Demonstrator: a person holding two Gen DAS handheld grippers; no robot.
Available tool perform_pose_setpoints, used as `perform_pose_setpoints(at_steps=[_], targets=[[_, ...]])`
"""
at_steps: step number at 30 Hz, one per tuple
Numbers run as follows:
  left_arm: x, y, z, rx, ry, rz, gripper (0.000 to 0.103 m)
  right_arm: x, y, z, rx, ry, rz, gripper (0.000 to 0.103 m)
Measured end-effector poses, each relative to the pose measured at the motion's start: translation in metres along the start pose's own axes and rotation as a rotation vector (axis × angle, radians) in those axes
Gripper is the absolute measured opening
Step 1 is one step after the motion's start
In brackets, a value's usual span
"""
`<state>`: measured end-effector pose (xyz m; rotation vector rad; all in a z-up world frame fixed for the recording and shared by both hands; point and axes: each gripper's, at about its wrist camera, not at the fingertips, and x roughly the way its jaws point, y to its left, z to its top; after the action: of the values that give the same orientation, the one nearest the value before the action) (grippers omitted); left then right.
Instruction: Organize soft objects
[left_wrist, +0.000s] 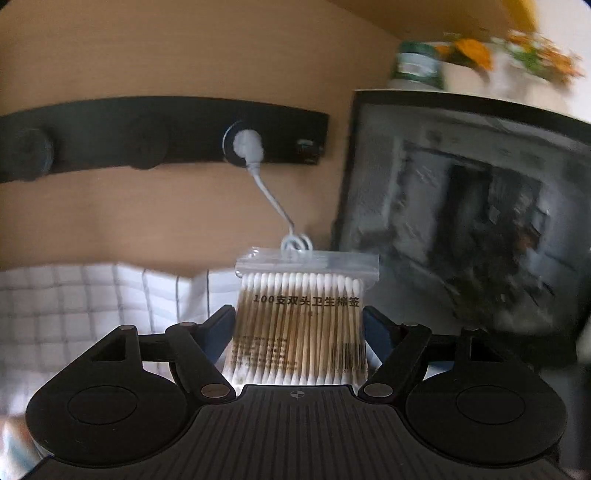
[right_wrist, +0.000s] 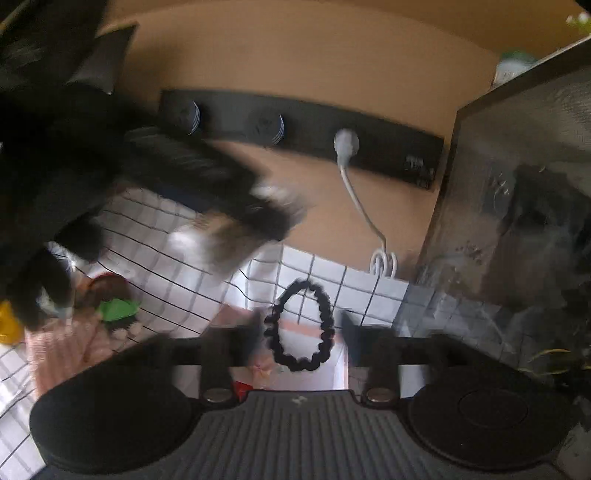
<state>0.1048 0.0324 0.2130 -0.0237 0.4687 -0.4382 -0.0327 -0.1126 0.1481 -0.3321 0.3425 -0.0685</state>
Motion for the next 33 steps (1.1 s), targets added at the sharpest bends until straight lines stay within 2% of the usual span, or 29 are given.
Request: perform_pose_setpoints(at_steps=[3, 6, 10, 12, 16, 20, 22, 25, 28, 33], targets=[[0.06, 0.017, -0.007, -0.073, 0.165, 0.019, 0.079, 0.006, 0.002, -0.013, 0.06, 0.044, 0.022, 0.068], [0.093, 0.026, -0.049, -0.1, 0.283, 0.04, 0.077, 0.005, 0.012, -0.039, 0.069, 0.103, 0.046, 0.076], [0.098, 0.028, -0.096, -0.11, 0.319, 0.008, 0.077, 0.013, 0.026, -0.081, 0.088, 0.253, 0.047, 0.076], [0.097, 0.03, -0.102, -0.102, 0.281, 0.023, 0.076, 0.017, 0.031, -0.095, 0.108, 0.32, 0.054, 0.076], [0.069, 0.035, -0.099, -0.156, 0.177, 0.039, 0.075, 0.01, 0.048, -0.105, 0.084, 0.345, 0.058, 0.076], [0.012, 0.037, -0.103, -0.141, 0.121, 0.047, 0.075, 0.014, 0.055, -0.095, 0.062, 0.309, 0.055, 0.077], [-0.019, 0.042, -0.118, -0.169, 0.144, 0.062, 0.075, 0.018, 0.06, -0.085, 0.052, 0.299, 0.06, 0.077], [-0.055, 0.054, -0.152, -0.247, 0.228, 0.1, 0.075, 0.018, 0.071, -0.067, 0.038, 0.276, 0.071, 0.077], [-0.088, 0.067, -0.185, -0.352, 0.282, 0.173, 0.075, 0.022, 0.087, -0.055, 0.047, 0.29, 0.159, 0.077], [-0.137, 0.093, -0.218, -0.499, 0.289, 0.341, 0.074, 0.026, 0.129, -0.042, -0.028, 0.273, 0.325, 0.08]])
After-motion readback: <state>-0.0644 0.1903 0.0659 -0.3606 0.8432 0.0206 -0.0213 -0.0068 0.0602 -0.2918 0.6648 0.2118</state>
